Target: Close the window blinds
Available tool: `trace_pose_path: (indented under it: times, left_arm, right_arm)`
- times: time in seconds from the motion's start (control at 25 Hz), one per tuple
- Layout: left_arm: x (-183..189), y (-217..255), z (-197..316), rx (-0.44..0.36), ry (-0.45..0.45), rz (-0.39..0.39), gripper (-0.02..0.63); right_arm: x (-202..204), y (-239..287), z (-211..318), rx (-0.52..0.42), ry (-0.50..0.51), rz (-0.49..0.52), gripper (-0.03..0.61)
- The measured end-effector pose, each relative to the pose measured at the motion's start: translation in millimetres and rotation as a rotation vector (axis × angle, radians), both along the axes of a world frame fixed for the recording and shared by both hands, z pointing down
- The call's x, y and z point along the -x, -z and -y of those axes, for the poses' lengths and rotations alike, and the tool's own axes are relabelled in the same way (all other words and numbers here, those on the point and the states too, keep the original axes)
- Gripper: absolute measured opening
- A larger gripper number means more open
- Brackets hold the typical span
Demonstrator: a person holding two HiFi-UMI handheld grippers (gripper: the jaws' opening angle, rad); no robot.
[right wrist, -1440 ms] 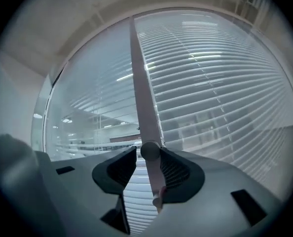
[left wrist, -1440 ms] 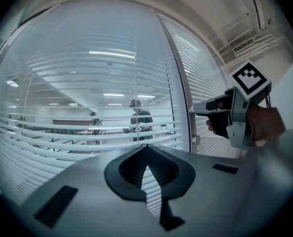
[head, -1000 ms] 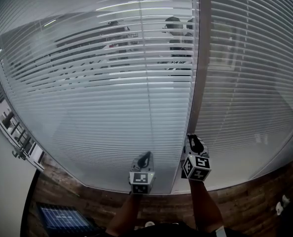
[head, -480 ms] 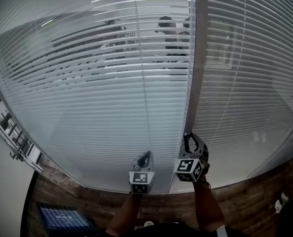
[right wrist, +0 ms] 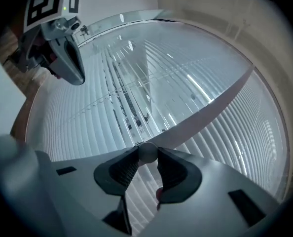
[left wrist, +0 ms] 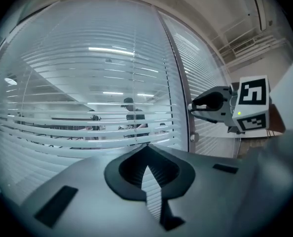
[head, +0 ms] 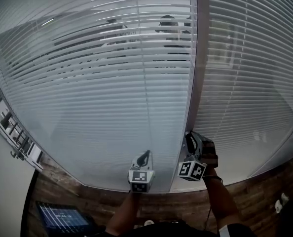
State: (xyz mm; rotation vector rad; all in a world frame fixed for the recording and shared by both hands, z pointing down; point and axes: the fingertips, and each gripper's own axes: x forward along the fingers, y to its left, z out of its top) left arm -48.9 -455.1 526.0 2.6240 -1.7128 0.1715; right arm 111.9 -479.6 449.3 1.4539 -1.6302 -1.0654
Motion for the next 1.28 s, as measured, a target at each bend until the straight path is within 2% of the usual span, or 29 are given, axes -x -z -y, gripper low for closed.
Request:
trace_pose_path:
  times: [0.12,0.2,0.36,0.52,0.6,0.68,0.84,1.04,1.16,1.28]
  left_arm:
    - [1,1,2,-0.002,0.004,0.000,-0.006]
    - [7,4,5,-0.005,0.020,-0.005,-0.006]
    - [19,12,8,-0.011,0.048,-0.022,-0.006]
    - [20,5,7,0.001,0.040,-0.012,-0.006]
    - [19,6,4,0.002,0.037,-0.011,-0.006]
    - [18,6,3,0.002,0.034,-0.011,-0.006]
    - [17,1,0,0.008,0.022,-0.002,-0.006]
    - [14,-1,-4,0.013,0.017,0.006,-0.006]
    - [12,-1,-6,0.016,0.010,0.007,-0.006]
    - [13,3,-8,0.011,0.014,-0.007,-0.006]
  right_arm:
    - [1,1,0,-0.007,-0.004,0.006,0.126]
    - [2,2,-1,0.005,0.000,0.111,0.127]
    - [2,6,-6,0.076,0.051,0.531,0.133]
    - [-6,2,-2,0.141,0.065,0.923,0.132]
    - [-12,-2,1,0.174,0.056,1.080,0.132]
    - [-15,-1,2,0.169,0.065,1.179,0.132]
    - [-17,3,2,0.153,0.085,1.258,0.132]
    - [-16,5,1,0.175,0.072,1.252,0.127]
    - [-16,5,0,0.171,0.063,1.197,0.127]
    - [-14,9,-2,0.155,0.038,1.056,0.127]
